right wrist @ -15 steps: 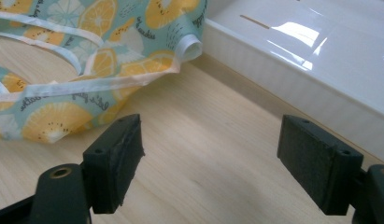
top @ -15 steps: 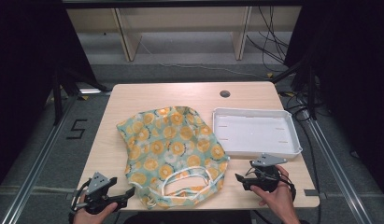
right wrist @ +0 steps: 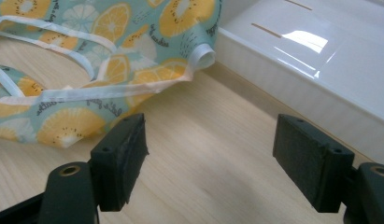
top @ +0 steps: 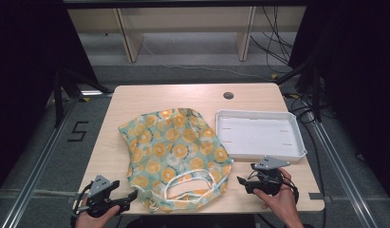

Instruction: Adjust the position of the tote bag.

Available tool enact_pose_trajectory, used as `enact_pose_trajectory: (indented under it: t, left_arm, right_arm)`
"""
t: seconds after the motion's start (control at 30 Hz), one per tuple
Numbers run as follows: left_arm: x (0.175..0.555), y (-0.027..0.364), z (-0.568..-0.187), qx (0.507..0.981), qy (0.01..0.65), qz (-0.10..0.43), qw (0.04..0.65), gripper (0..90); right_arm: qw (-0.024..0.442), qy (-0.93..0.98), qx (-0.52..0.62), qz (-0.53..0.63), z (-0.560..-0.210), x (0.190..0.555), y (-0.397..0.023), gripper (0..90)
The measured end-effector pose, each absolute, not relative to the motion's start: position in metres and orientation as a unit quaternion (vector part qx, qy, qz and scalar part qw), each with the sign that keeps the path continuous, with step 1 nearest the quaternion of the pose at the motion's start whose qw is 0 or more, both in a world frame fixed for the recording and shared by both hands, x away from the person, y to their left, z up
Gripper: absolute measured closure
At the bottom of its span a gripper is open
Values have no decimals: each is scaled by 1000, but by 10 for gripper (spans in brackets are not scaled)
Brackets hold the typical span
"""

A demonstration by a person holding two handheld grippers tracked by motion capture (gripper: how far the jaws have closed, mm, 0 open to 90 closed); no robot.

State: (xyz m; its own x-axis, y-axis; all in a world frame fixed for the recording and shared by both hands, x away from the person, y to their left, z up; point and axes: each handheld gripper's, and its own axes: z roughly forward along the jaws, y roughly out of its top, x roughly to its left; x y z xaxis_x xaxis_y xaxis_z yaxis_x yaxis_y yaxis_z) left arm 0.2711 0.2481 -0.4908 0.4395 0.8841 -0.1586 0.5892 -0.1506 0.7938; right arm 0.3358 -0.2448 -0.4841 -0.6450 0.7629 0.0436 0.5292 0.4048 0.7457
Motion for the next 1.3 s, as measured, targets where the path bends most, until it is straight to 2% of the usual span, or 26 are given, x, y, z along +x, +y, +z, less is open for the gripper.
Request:
enact_pose_trajectory:
  t: [0.3, 0.33, 0.43, 0.5, 0.53, 0.63, 0.7, 0.73, 0.77, 0.83, 0.9, 1.17, 1.2, 1.3]
  left_arm:
    - [275, 241, -493, 743, 498, 171, 413, 222]
    - [275, 240, -493, 740, 503, 171, 413, 228]
    - [280, 237, -494, 762, 484, 170, 396, 288]
    - [284, 236, -495, 772, 473, 179, 385, 422]
    - [284, 236, -495, 774, 472, 179, 382, 422]
    - [285, 238, -496, 769, 461, 183, 403, 680]
    - [286, 245, -494, 786, 438, 193, 392, 841]
    - [286, 245, -495, 779, 444, 189, 401, 841]
    - [287, 250, -494, 795, 430, 192, 382, 857]
    - [289, 251, -497, 779, 446, 190, 397, 871]
    - [293, 256, -497, 794, 435, 194, 378, 879]
    - [304, 268, -500, 783, 450, 196, 381, 885]
    - [306, 273, -500, 797, 438, 203, 363, 885]
    - [309, 276, -501, 789, 449, 204, 365, 885]
  right_arm:
    - [158, 830, 376, 381, -486, 338, -242, 270]
    - [145, 829, 387, 376, -485, 336, -241, 270]
    - [156, 828, 376, 385, -486, 338, -241, 270]
    - [145, 830, 383, 380, -485, 338, -239, 270]
    - [145, 830, 383, 380, -485, 338, -239, 270]
    - [152, 829, 371, 390, -484, 339, -236, 270]
    - [156, 829, 365, 393, -483, 344, -231, 270]
    - [156, 829, 365, 393, -483, 344, -231, 270]
    - [153, 828, 367, 394, -482, 345, -229, 270]
    - [147, 828, 364, 401, -482, 348, -224, 270]
    - [132, 830, 357, 407, -481, 349, -212, 270]
    - [132, 837, 348, 402, -483, 366, -187, 271]
    - [129, 838, 347, 400, -484, 369, -184, 272]
    - [106, 841, 351, 399, -489, 378, -175, 343]
